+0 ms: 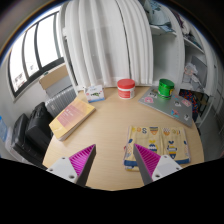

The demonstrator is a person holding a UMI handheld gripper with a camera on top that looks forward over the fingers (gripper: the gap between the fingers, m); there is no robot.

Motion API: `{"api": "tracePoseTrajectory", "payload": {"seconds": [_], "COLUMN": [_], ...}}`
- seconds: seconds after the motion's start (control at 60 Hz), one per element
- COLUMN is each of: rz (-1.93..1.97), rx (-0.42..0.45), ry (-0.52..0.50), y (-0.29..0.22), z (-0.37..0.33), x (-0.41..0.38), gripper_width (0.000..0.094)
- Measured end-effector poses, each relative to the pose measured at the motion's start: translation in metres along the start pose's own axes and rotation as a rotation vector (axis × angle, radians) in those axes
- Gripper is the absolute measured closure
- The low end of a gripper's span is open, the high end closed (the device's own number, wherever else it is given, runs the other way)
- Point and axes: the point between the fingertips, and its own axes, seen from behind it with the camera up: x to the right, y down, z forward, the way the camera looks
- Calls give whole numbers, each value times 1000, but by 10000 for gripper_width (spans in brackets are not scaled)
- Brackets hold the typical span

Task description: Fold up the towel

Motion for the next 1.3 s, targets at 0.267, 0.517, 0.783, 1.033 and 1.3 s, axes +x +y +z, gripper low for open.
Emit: {"api": "tracePoseTrajectory", "payload": {"seconds": [0.267,0.517,0.783,1.033,1.3], "rz": [-1,-40,-136,-79,92], "rx": [3,-16,91,106,183], "ry": [46,126,172,133,125], "y": [1,27,21,-1,-43], "z": [52,106,108,80,28], "x": [30,62,76,74,147], "gripper_width": [173,265,886,915,901]}}
